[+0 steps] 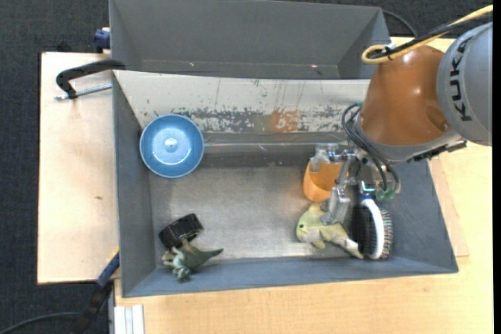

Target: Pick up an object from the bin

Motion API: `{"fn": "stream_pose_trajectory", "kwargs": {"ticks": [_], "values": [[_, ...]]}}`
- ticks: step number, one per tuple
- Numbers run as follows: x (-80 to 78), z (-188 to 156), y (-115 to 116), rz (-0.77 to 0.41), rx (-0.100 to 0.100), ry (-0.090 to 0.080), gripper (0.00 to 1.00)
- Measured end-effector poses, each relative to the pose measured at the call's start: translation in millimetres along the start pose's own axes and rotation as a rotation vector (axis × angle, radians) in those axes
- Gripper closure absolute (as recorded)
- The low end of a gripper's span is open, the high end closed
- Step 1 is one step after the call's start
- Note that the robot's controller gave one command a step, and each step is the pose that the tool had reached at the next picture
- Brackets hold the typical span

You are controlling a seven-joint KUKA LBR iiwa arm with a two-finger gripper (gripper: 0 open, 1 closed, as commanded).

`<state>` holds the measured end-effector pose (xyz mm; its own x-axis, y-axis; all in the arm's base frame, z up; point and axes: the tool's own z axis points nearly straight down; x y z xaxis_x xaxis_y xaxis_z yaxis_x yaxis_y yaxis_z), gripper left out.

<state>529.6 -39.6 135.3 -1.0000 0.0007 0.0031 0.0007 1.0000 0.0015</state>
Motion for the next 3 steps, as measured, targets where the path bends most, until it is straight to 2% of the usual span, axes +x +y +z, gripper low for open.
{"fn": "stream_pose_trajectory", "kwargs": {"ticks": [1, 2, 3], "values": [[-23.3, 64.3, -24.7, -0.055, 0.001, -0.01, 0.0], [-21.3, 64.2, -23.8, -0.058, 0.001, -0.006, 1.0], [-8.1, -93.3, -34.5, 0.004, 0.003, -0.017, 1.0]]}}
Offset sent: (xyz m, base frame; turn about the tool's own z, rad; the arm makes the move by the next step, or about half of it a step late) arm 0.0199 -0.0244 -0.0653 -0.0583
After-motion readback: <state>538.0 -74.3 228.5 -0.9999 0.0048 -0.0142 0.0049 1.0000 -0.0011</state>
